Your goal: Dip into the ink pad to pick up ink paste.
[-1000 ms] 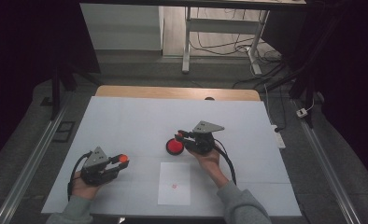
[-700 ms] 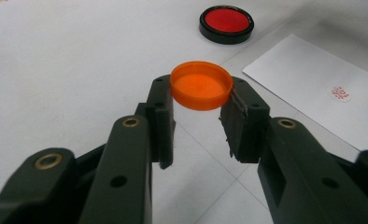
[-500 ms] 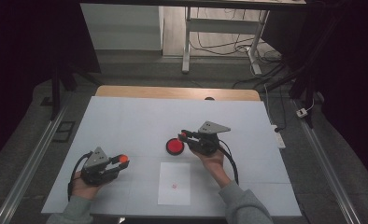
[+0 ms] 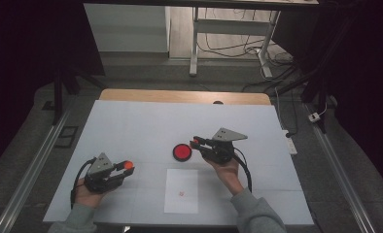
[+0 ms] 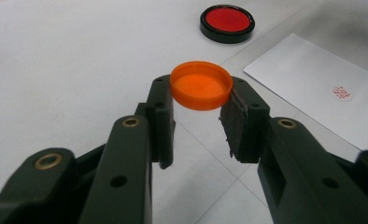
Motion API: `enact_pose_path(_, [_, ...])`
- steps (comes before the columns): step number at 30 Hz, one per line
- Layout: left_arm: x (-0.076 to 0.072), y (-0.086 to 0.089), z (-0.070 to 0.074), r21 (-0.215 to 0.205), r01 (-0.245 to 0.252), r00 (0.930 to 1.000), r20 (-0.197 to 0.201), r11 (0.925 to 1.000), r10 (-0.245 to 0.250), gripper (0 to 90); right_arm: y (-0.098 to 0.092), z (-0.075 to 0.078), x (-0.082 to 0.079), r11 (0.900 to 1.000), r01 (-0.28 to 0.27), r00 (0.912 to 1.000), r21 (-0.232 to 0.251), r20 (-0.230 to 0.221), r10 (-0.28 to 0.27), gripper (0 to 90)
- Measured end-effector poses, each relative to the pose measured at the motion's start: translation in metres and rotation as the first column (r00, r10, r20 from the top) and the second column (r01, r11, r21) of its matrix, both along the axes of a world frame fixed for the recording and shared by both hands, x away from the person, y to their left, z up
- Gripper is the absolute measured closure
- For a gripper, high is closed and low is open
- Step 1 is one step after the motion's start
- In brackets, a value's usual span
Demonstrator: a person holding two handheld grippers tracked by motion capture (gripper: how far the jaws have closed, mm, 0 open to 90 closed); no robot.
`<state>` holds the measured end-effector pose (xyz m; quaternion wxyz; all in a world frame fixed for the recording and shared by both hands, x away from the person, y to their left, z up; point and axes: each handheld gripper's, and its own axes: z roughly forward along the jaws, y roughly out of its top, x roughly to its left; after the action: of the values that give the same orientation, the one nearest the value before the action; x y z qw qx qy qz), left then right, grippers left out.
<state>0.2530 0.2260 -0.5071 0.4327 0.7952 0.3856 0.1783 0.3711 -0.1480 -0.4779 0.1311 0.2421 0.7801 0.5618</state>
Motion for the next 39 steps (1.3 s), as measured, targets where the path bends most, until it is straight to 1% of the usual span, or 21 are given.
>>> enact_pose_path(11, [0.000,0.000,0.000,0.002,0.001,1.0000,0.001,1.0000,-0.001,64.8,-0.008,0.003,-0.012,1.000,-0.011,0.9999,-0.006,0.001,0.011,72.2])
enact_pose_path(17, [0.000,0.000,0.000,0.000,0.000,1.0000,0.002,1.0000,0.000,64.8,-0.011,0.006,-0.020,1.000,-0.030,0.9996,-0.004,0.001,0.030,72.2])
enact_pose_path(27, [0.000,0.001,0.001,-0.008,-0.009,0.9999,0.007,0.9999,0.009,64.8,-0.013,0.004,-0.030,0.999,-0.050,0.9987,-0.008,-0.006,0.050,72.1])
enact_pose_path(33, [0.000,0.001,0.001,-0.007,-0.011,0.9999,0.008,0.9999,0.011,64.8,-0.015,0.003,-0.037,0.997,-0.076,0.9971,-0.030,-0.006,0.076,72.2])
enact_pose_path(39, [0.000,0.001,0.001,-0.006,-0.014,0.9998,0.010,0.9999,0.014,64.8,-0.016,0.002,-0.045,0.995,-0.095,0.9954,-0.035,-0.010,0.095,72.2])
